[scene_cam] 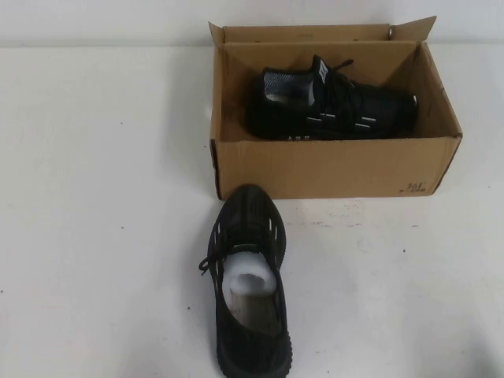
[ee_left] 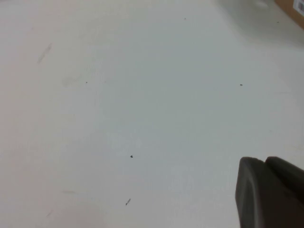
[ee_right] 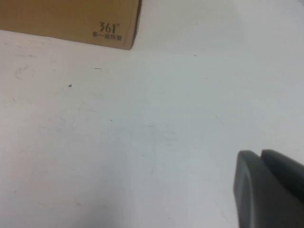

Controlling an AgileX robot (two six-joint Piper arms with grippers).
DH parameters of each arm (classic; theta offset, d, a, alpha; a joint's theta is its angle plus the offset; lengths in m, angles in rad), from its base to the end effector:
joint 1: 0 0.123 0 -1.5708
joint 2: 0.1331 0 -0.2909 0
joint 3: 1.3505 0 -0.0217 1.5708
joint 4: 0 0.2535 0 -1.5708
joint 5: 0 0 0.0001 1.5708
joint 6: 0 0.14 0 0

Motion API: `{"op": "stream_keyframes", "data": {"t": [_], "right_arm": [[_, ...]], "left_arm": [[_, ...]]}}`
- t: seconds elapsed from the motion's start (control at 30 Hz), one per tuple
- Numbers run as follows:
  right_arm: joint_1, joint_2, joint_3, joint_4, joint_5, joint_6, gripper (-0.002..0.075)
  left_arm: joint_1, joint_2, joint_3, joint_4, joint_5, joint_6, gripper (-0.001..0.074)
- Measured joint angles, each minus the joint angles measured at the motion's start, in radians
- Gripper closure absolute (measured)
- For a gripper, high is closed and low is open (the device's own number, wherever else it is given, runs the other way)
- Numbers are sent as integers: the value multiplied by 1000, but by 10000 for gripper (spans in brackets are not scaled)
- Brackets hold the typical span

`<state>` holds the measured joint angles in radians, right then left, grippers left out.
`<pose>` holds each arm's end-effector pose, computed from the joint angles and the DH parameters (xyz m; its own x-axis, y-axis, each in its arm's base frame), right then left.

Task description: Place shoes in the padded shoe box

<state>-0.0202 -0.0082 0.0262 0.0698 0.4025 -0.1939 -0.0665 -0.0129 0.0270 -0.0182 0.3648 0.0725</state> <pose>0.0951 0.0019 0.1526 -0.3228 -0.1228 -0.9385 -0.0478 0.9924 -0.1134 0.0962 -0.0073 0.1577 -0.2824 0.0744 -0.9564 0.0885 0.9948 0.0513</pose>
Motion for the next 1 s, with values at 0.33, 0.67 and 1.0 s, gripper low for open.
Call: {"op": "stream_keyframes", "data": {"t": [0.33, 0.67, 1.0], "right_arm": [[0, 0, 0, 0, 0, 0, 734], [0, 0, 0, 0, 0, 0, 734], [0, 0, 0, -2, 0, 0, 734]], "left_arm": [[0, 0, 0, 0, -25, 0, 739], [0, 0, 0, -5, -35, 0, 739], [0, 0, 0, -206, -70, -40, 739]]}}
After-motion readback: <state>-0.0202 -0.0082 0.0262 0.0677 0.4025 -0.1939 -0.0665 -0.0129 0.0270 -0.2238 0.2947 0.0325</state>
